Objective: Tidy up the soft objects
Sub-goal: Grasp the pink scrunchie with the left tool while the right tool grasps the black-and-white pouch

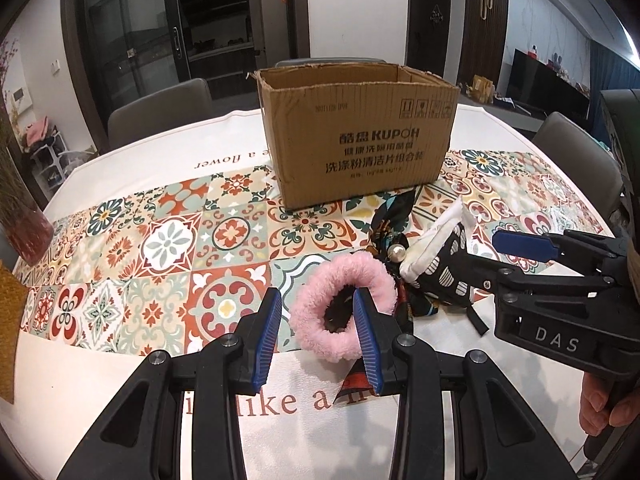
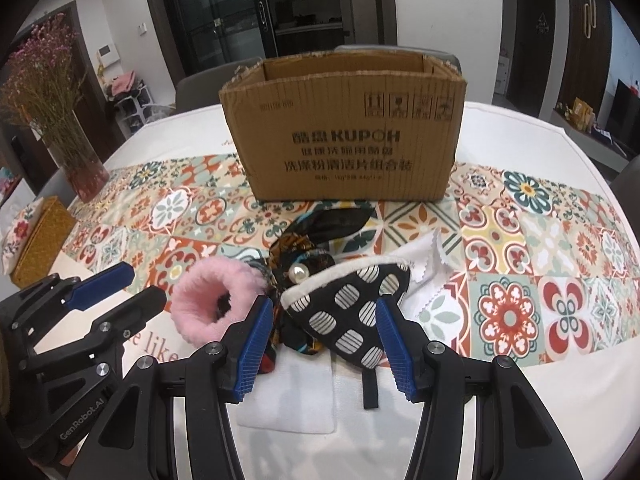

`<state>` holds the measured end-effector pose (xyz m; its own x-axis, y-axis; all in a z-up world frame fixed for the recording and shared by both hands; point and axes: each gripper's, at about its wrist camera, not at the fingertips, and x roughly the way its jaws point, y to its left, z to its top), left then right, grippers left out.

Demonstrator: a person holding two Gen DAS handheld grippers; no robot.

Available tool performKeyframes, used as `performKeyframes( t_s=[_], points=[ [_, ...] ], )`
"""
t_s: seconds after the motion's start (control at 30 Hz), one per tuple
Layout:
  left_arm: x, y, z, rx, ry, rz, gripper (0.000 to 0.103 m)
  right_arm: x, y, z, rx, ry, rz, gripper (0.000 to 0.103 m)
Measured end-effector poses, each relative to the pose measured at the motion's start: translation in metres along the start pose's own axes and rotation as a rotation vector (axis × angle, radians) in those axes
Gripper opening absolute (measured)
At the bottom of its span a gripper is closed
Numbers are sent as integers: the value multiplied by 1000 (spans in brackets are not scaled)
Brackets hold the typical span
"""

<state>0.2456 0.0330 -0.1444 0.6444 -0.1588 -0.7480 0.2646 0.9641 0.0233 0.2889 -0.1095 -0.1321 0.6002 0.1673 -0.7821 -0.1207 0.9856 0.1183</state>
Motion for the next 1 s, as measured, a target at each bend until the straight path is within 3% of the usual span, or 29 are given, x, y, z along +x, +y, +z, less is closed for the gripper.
performKeyframes(
  t_s=[0.47,0.6,1.0],
  points=[
    [24,3,-10,-14,46,-7,37,31,1,-12,-23,68,-1,55],
    [28,4,-10,-16,47,-7,37,35,5,-11,-51,59,-14,66],
    [45,4,-13,-28,64,-27,37,52,11,-5,-134,22,-78,66]
  ],
)
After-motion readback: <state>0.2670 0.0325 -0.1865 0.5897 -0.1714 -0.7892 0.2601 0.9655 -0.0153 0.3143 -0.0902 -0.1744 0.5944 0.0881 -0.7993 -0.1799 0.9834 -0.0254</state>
